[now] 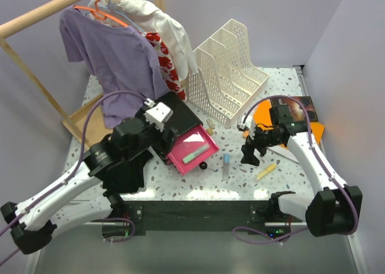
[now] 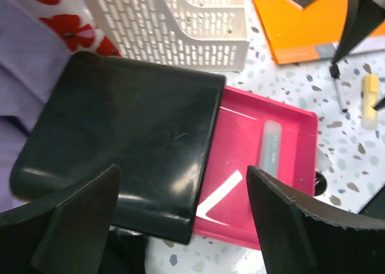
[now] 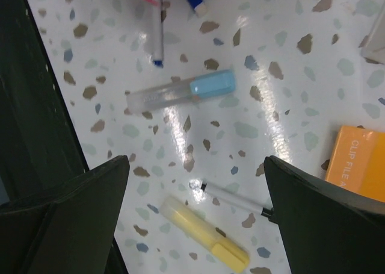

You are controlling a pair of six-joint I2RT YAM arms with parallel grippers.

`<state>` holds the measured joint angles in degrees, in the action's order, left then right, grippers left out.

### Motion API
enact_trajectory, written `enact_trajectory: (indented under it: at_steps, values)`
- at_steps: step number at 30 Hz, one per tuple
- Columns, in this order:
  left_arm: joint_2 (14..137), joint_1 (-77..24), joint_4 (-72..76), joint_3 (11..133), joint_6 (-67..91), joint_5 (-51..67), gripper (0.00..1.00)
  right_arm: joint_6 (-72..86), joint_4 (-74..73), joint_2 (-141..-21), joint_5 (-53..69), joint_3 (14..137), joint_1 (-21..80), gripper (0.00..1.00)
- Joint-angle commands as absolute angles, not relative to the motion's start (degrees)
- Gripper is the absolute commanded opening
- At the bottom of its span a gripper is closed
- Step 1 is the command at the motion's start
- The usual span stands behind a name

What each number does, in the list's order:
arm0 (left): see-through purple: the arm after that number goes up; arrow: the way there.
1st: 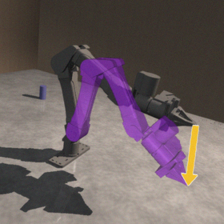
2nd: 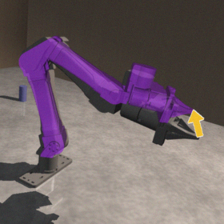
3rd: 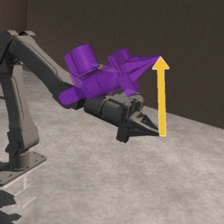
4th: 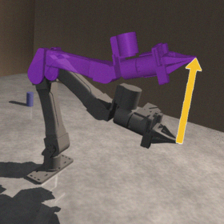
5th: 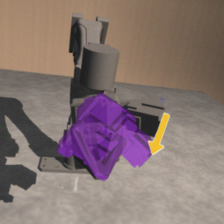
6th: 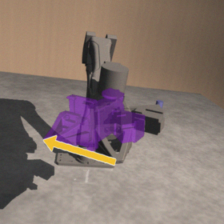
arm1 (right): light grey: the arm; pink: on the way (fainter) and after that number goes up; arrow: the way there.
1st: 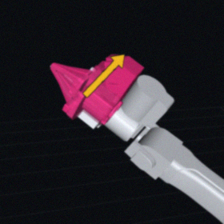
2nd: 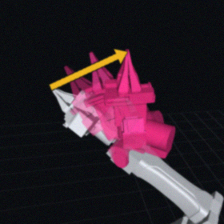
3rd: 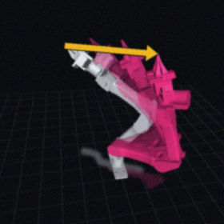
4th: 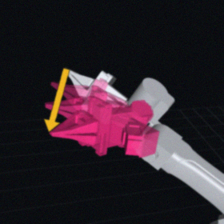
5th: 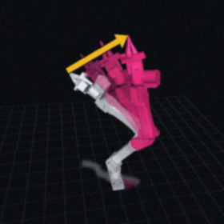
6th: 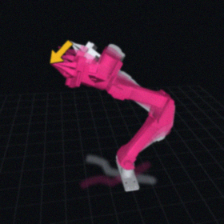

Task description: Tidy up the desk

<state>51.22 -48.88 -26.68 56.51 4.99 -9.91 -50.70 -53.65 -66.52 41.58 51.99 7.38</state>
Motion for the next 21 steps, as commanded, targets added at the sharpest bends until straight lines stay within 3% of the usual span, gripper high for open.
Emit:
enact_trajectory:
  at_steps: [1, 5, 9, 21]
  values:
    - [41.0, -48.8, -17.0, 47.8, 1.8, -18.9, 0.92, -79.5, -72.9, -71.9, 35.2, 55.6, 7.2, 0.99]
    - [34.1, -48.7, -14.1, 40.1, 1.8, -21.4, 0.94, -93.2, -79.0, -75.8, 25.6, 55.1, 7.2, 0.98]
    - [29.5, -48.1, -14.3, 38.8, 2.1, -21.7, 0.95, -96.7, -73.1, -73.7, 15.4, 50.6, 7.2, 0.97]
    - [27.9, -46.2, -14.4, 38.1, 0.6, -22.0, 0.95, -93.7, -52.7, -73.2, 9.5, 38.8, 7.2, 0.82]
